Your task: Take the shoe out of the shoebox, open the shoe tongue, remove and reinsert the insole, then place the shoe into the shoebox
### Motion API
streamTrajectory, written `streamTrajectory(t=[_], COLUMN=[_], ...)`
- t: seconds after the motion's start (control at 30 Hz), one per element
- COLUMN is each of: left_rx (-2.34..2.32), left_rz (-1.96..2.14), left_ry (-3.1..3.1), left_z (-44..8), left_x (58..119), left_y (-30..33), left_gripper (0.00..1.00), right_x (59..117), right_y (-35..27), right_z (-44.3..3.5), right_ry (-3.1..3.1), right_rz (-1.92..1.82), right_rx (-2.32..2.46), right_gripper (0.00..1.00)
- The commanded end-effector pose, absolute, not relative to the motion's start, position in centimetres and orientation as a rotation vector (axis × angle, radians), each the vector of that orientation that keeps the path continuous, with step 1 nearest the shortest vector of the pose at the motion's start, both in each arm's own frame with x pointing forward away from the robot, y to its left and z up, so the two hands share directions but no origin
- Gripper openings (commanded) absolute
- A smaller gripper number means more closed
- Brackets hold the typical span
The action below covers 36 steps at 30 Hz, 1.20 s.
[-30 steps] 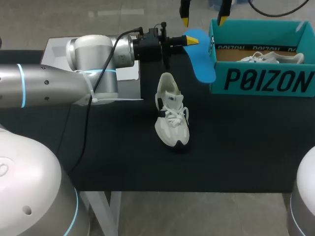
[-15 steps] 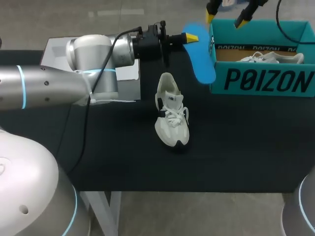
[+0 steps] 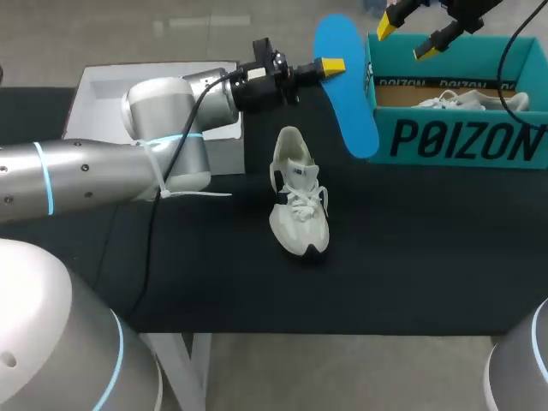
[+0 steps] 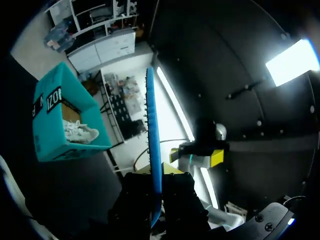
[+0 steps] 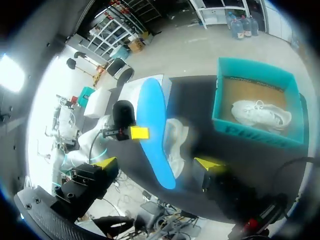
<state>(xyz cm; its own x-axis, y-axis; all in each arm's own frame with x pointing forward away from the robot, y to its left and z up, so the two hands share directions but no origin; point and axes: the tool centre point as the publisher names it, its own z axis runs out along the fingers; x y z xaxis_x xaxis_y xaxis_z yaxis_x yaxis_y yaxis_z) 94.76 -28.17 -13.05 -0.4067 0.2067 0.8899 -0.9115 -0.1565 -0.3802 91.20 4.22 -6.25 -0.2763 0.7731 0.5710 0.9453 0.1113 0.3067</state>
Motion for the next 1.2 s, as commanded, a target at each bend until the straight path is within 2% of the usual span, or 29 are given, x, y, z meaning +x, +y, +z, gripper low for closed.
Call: streamTrajectory(t=[0.03,0.17,0.6,1.2], left_rx=[0.887,0.826,-0.300,-0.300], left_rz=[1.698,1.744,2.186,2.186], left_ry=[-1.249,-1.339,-2.112,-2.112], left_z=[-13.3,-13.0,-12.3,-12.3], left_x=[94.7,94.6,94.4,94.4], left_y=[-28.4,-28.3,-27.3,-27.3], left_gripper=[0.00,0.00,0.00,0.00], right_x=[90.6,90.8,91.1,90.7], right_y=[3.6,3.4,3.8,3.0], right_z=[-6.7,-6.7,-7.3,-7.6], right_ry=[-2.083,-2.084,-2.071,-1.955], right_rz=[-1.025,-1.048,-1.037,-1.083], right_rx=[-1.645,-1.630,-1.640,-1.641], right_gripper=[1.00,1.00,1.00,1.00])
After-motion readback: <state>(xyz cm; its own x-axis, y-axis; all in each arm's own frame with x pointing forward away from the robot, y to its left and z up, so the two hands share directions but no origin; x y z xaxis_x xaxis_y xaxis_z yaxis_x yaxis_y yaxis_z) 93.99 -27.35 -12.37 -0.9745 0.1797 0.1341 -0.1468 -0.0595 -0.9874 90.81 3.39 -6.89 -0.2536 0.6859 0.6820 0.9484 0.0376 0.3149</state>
